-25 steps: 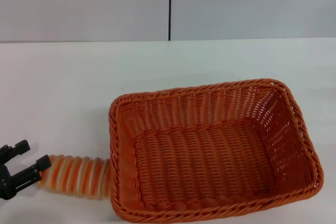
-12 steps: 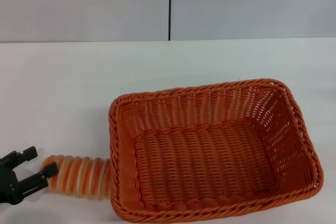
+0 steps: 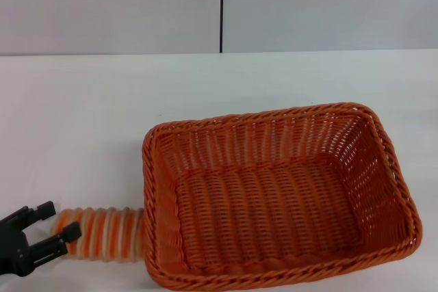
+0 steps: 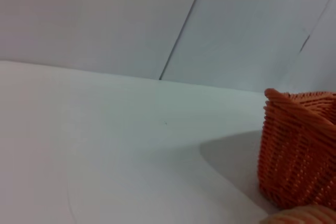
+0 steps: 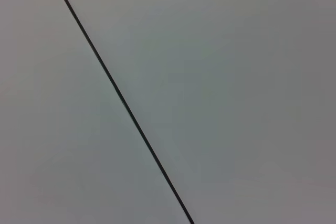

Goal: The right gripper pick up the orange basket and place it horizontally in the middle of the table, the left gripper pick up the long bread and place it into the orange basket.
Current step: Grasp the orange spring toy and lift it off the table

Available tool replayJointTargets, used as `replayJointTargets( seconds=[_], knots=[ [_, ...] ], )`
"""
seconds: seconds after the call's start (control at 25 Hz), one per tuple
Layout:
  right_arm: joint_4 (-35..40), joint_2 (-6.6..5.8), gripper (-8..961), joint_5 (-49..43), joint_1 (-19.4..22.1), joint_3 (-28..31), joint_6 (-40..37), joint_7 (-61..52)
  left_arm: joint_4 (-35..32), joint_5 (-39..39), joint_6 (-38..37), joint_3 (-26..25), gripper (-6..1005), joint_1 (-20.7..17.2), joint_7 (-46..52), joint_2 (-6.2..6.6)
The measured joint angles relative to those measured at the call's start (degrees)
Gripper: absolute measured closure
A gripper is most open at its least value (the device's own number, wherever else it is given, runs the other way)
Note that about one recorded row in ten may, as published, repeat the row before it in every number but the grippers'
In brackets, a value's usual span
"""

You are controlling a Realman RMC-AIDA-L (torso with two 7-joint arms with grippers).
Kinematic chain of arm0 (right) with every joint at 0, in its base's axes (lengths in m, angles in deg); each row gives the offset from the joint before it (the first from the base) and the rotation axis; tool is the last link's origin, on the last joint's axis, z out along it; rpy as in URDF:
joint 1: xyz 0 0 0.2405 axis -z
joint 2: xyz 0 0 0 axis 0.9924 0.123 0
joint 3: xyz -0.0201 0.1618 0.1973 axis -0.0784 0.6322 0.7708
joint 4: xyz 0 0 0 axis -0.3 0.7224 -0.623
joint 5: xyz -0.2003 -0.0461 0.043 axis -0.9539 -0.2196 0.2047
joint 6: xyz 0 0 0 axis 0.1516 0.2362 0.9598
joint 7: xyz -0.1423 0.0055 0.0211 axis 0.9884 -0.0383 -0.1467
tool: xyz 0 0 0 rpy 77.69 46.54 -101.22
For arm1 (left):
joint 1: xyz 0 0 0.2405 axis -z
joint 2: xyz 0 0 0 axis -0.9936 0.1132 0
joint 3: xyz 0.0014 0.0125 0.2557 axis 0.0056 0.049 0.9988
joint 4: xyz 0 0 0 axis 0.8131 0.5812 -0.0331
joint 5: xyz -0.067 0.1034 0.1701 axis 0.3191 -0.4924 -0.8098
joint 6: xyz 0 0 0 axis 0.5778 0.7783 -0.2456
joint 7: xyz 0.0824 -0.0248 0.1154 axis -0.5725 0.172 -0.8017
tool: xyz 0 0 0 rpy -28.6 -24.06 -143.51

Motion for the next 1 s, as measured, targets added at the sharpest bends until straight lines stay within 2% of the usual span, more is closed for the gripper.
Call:
replayJointTargets(
  seconds=[0.36,0.76,1.0],
  knots=[
    [0.0,0.05,440,0.02,-0.11,0.0,-0.97,0.23,-0.02,-1.37,-0.38,0.04,327,0.51,0.14,0.08],
    [-0.25,0.14,440,0.29,-0.07,0.14,-1.97,0.28,-0.03,-2.49,-1.97,0.2,549,1.29,-0.27,0.31],
    [-0.72,0.14,440,0.33,-0.07,0.19,-2.43,0.29,-0.09,-2.56,-2.72,0.75,615,1.53,-0.11,0.66]
  ],
)
